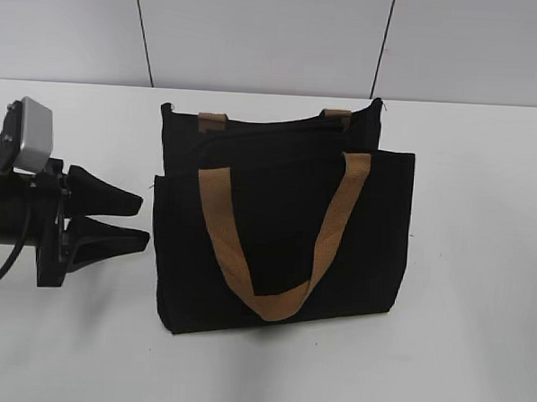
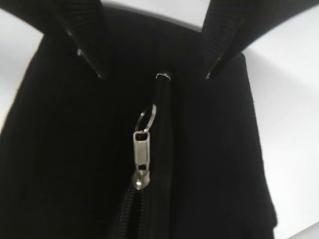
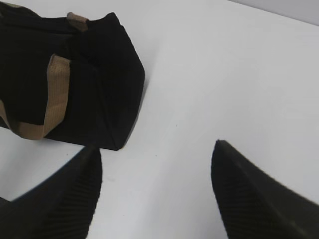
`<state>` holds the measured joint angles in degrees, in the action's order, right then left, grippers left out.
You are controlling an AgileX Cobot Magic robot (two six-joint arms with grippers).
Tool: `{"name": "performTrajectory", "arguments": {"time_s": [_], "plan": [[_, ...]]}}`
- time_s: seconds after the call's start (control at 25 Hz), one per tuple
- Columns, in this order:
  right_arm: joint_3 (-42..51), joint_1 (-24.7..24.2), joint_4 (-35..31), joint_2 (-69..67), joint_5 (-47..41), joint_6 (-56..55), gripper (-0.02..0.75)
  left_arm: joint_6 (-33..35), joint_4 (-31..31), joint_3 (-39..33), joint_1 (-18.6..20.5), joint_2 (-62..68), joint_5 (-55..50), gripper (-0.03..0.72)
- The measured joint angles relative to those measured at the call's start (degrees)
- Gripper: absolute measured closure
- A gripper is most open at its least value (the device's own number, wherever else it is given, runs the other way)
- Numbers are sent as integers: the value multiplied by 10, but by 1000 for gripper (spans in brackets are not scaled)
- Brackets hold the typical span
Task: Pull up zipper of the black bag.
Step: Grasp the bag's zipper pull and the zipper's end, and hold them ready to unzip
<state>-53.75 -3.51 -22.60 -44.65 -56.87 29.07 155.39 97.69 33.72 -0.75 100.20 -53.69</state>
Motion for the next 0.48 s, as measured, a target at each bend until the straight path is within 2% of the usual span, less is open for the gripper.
{"name": "performTrajectory", "arguments": {"time_s": [0.2,0.48], "plan": [[0,0,-9,0,0,0,209,52,13,19,-5,68,-36,251],[0,0,-13,0,0,1,209,56,17,66,-54,120,-26,252]]}}
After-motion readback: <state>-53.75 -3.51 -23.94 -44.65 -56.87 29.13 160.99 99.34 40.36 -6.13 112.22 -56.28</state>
